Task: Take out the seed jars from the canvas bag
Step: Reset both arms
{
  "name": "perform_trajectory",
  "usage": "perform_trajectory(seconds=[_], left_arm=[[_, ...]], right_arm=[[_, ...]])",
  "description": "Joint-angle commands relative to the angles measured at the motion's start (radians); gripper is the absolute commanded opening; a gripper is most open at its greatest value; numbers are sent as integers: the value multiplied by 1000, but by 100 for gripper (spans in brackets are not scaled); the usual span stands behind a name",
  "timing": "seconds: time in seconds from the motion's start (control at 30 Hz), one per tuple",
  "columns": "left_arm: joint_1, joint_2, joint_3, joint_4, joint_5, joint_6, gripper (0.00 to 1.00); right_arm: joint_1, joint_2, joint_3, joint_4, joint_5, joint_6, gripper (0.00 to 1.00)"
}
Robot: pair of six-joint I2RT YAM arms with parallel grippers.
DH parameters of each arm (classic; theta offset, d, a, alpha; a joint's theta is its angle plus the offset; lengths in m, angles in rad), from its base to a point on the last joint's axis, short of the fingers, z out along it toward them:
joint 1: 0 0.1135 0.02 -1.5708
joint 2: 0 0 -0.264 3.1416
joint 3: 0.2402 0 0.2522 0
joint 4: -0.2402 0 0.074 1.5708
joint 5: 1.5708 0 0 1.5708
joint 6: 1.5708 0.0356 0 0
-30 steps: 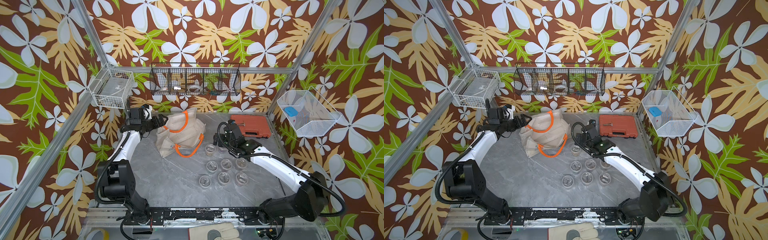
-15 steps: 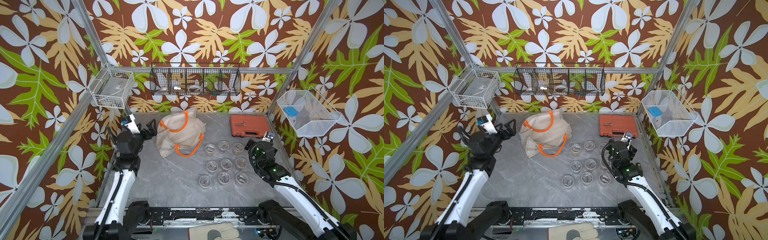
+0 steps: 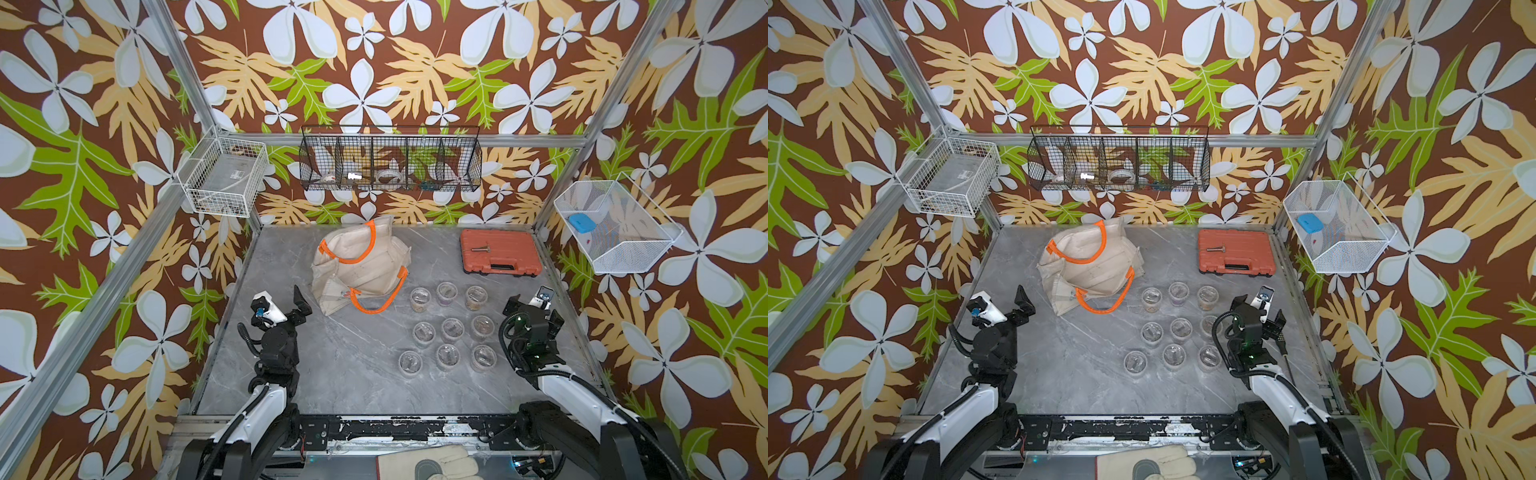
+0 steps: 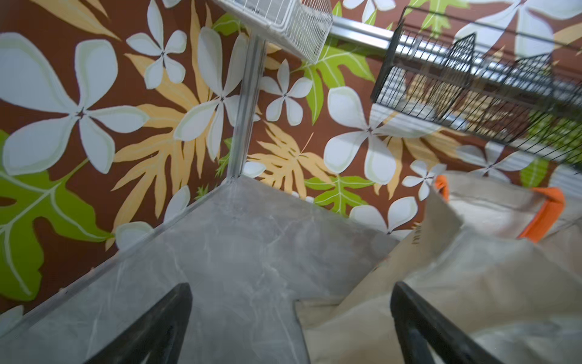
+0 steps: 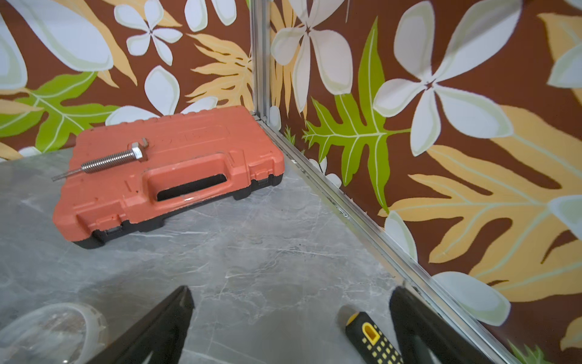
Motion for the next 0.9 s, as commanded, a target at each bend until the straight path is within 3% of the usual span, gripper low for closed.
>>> perform_trajectory(seconds=[0.0, 0.17, 0.37, 0.43, 0.5, 0.87], left_arm=[[4, 86, -16, 264, -6, 49, 100], [50, 101, 102, 17, 179, 47, 100], [50, 122, 123, -36, 203, 77, 100], [50, 180, 94, 26, 201, 72, 100], [48, 260, 22, 244, 220, 93, 100], [48, 323, 50, 237, 222, 91, 100]], right_arm=[[0, 95, -16, 280, -78, -104, 100], [0, 172, -55, 428, -217, -170, 100], [1, 302, -111, 637, -299, -214, 100], [2, 335, -89, 634, -328, -229, 99], [-15, 334, -63, 581, -370, -221, 99], [-46, 354, -7, 494, -452, -211, 99]])
